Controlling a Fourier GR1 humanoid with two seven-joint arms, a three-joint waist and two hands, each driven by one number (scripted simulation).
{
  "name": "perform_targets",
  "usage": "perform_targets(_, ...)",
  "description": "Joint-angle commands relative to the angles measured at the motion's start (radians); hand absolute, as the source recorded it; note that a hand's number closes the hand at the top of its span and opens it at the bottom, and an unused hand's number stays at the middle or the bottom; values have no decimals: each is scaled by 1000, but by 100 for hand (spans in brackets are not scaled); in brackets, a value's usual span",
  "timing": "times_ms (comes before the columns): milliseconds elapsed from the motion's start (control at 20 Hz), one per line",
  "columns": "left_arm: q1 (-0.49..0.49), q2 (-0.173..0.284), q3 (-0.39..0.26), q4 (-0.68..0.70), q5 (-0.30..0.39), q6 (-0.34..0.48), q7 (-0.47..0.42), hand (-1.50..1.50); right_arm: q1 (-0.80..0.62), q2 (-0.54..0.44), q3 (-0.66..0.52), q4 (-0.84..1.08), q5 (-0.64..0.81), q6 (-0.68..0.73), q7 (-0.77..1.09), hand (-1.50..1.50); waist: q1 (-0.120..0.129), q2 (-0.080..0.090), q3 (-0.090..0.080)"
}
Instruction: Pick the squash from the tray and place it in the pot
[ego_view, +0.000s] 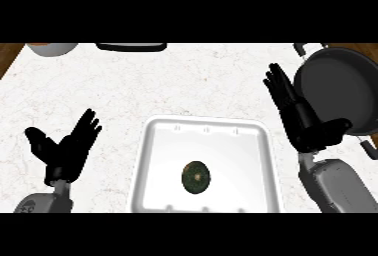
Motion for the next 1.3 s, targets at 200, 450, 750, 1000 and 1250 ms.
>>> perform_targets(200,-39,29,-139,12,-143,-70,-42,0,108,154,305,-8,302,-271,173,150,-19,1,48)
perform_targets(450,12,46,-139,11,-128,-92,-31,0,142,115,223,9,609,-650,7,-150,-72,-23,48)
perform_targets(750,-57,44,-151,27,-130,-128,-6,0,316,321,476,-114,860,-948,-93,-150,-39,-3,49)
perform_targets(1000,25,21,-187,-28,-159,-117,-54,0,445,325,482,-157,1095,-770,276,-150,-22,-4,45)
perform_targets(1250,-23,-1,-181,29,-175,-101,-47,0,497,326,566,-291,1227,-673,583,-150,-23,3,46)
